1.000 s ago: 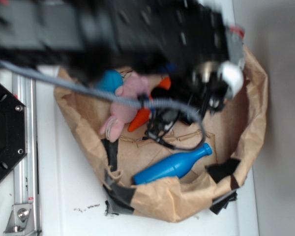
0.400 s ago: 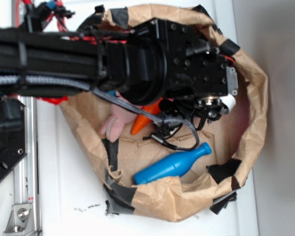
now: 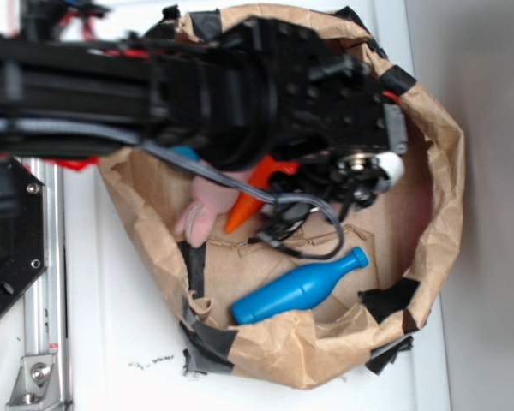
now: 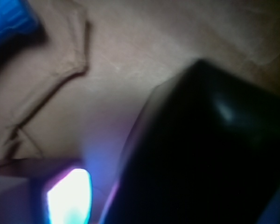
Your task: Grab the black box.
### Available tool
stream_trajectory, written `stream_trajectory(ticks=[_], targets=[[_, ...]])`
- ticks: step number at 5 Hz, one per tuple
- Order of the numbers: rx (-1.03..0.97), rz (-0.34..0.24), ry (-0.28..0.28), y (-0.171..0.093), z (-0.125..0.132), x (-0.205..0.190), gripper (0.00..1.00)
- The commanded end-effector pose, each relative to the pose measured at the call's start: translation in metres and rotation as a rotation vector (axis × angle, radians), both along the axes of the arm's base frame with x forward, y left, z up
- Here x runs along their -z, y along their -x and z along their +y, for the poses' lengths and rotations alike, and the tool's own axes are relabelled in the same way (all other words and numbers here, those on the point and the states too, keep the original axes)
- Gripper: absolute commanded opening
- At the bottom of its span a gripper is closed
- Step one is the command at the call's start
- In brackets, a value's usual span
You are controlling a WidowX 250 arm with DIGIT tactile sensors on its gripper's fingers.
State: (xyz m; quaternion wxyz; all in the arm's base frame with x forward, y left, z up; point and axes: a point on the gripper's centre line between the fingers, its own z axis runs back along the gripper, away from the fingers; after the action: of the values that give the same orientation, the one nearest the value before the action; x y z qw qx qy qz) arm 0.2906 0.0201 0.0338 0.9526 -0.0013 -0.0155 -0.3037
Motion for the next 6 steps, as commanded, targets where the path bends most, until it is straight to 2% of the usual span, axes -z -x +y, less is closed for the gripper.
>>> stream_trajectory(ticks=[1,2,3,4,5,6], targets=[[-0.189,-0.188,0.056,-0.002,0.018,-0.072,0.0],[-0.178,-0.228,0.049,0.006,0.012,-0.091,0.0],[-0.22,-0.186,0.115,0.001,-0.003,-0.09,1.0],[-0.323,-0.15,0.107,-0.011,-0.019,-0.07,1.0],[-0.37,-0.118,0.04,-0.019,-0.02,-0.046,1.0],[-0.341,-0.048,0.007,-0.018,-0.022,-0.018,1.0]])
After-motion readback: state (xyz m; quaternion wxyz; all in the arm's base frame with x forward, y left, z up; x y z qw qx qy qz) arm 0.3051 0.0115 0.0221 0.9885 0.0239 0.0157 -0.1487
